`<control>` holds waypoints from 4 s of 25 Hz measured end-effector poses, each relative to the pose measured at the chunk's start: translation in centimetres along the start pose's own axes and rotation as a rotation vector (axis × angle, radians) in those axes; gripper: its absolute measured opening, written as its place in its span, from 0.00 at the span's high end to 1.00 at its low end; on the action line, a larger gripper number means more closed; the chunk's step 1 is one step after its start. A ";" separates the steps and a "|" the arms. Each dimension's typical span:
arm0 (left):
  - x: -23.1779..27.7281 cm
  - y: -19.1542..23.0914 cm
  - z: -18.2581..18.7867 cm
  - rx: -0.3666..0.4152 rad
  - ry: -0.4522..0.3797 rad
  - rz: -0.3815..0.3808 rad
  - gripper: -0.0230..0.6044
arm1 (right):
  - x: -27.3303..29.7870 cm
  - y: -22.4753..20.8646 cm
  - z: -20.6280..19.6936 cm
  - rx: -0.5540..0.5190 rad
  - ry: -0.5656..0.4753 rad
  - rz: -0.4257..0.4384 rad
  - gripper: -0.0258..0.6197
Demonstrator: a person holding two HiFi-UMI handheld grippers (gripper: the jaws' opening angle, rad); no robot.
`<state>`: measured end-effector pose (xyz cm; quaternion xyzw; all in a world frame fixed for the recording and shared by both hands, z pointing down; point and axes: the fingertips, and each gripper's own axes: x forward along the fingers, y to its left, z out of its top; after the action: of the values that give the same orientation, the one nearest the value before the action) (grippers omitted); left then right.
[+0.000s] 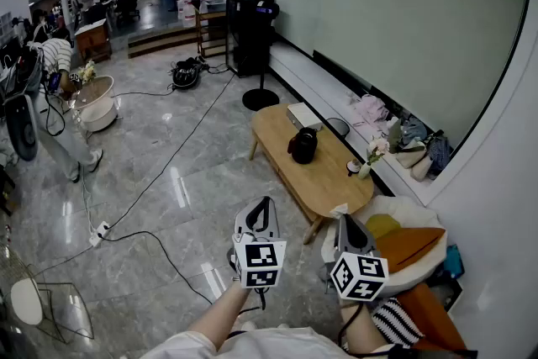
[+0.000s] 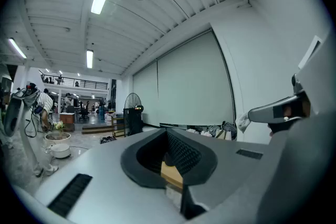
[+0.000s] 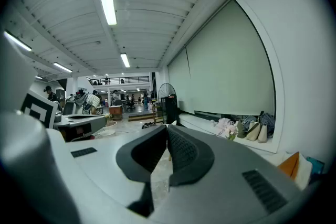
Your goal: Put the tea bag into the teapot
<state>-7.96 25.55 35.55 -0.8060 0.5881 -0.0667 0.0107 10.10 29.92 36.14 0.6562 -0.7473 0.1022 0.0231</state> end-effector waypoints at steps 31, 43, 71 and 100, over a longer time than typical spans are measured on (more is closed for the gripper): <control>4.5 1.3 -3.0 -0.011 0.039 -0.053 0.96 | 4.3 -1.1 -2.6 0.100 0.051 -0.066 0.90; 12.7 -0.1 -1.4 -0.007 0.028 -0.029 0.96 | 11.9 -5.8 -0.5 0.120 0.037 -0.021 0.90; 23.8 0.1 -2.4 -0.004 0.076 0.055 0.96 | 23.9 -10.9 -0.5 0.143 0.100 0.079 0.90; 45.9 8.7 -1.8 -0.072 0.058 -0.053 0.96 | 44.5 -11.9 4.3 0.072 0.111 -0.028 0.90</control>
<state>-2.63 -20.54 40.84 -0.8187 0.5688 -0.0691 -0.0372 16.16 -15.73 40.86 0.6604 -0.7314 0.1648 0.0421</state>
